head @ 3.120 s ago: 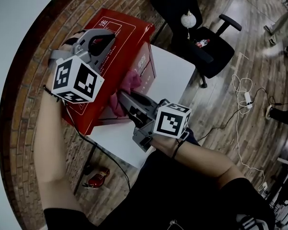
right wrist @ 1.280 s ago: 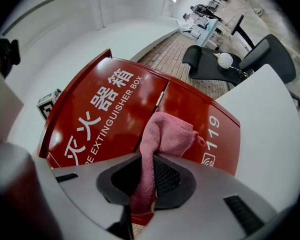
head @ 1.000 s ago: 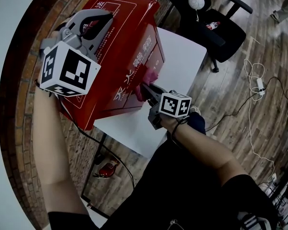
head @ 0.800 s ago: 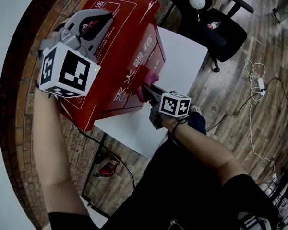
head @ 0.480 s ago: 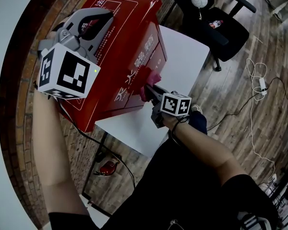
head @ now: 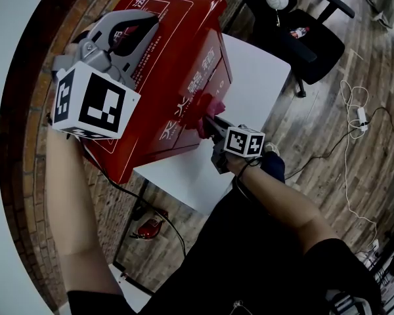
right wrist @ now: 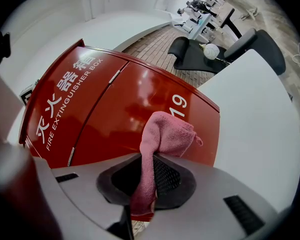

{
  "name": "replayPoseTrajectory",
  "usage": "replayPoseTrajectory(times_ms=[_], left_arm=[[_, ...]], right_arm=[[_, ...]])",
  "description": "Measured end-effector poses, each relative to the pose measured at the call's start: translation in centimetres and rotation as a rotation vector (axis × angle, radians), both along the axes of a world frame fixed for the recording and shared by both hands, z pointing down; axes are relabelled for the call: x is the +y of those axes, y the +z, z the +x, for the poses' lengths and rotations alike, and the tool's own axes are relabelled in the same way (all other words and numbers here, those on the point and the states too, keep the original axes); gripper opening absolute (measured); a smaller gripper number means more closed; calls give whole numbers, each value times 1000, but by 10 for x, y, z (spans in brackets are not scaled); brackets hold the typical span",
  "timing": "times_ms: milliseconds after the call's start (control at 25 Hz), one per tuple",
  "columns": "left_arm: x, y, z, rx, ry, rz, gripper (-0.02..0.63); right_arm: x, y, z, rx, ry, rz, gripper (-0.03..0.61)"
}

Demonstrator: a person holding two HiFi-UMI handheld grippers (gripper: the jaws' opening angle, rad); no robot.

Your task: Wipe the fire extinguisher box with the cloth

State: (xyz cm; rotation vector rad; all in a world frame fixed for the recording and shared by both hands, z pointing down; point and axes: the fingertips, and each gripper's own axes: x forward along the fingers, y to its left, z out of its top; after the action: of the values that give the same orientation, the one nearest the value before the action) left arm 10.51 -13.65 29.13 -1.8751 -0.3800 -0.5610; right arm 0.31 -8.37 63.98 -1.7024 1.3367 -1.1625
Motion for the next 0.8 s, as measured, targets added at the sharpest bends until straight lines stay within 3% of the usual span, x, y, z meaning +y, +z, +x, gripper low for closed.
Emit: replayPoseTrajectory(times_ms=[800], left_arm=[[1,0,-1,-7,-6,-5,17]], right_arm=[[2,56,3,-11,-25,-91,64]])
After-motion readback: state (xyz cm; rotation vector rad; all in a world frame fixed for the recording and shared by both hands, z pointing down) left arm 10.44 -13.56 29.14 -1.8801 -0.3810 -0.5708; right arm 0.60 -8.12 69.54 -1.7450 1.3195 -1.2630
